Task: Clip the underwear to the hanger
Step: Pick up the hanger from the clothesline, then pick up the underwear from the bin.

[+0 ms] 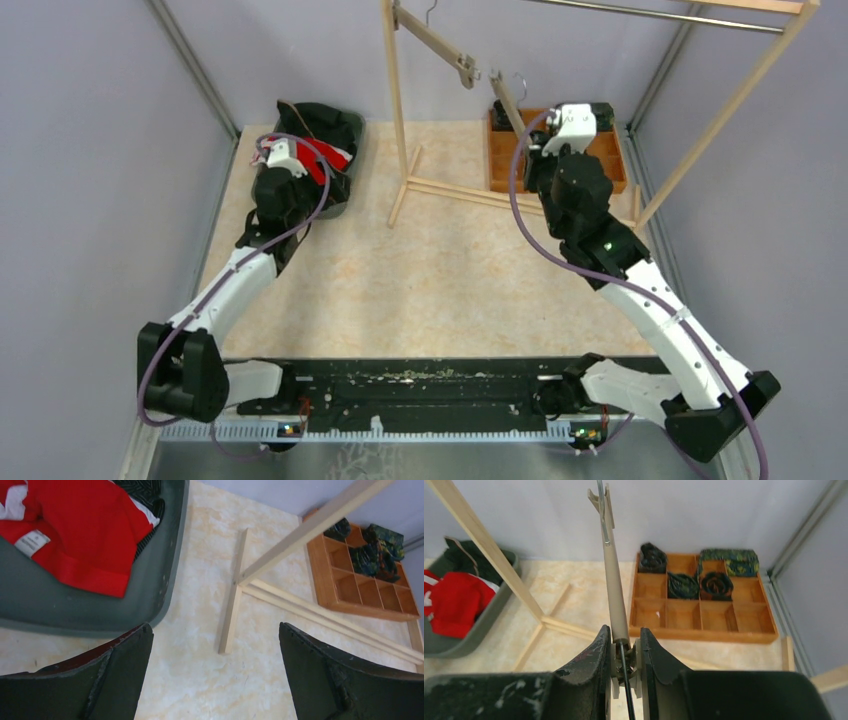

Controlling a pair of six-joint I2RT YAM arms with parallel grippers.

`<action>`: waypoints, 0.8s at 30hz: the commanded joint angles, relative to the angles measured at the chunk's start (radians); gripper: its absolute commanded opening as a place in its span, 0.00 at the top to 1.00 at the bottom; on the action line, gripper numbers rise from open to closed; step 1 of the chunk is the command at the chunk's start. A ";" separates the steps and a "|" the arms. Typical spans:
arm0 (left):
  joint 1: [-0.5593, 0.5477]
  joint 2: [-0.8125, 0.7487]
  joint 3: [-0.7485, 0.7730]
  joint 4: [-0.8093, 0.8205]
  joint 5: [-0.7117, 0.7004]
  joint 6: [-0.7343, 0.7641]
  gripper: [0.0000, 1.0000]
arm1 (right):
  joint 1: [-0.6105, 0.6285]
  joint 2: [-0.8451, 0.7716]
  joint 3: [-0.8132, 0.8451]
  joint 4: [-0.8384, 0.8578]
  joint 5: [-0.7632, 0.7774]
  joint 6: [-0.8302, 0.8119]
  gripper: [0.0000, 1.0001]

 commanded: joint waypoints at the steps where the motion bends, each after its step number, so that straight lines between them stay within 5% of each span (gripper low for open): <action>1: 0.014 0.131 0.149 -0.056 -0.074 0.024 0.00 | 0.000 -0.093 -0.096 0.039 0.081 0.102 1.00; 10: 0.081 0.488 0.418 -0.161 -0.271 -0.008 0.17 | -0.001 -0.206 -0.270 0.010 0.031 0.171 1.00; 24: 0.179 0.832 0.658 -0.166 -0.361 0.022 0.18 | -0.001 -0.274 -0.384 0.030 -0.112 0.196 1.00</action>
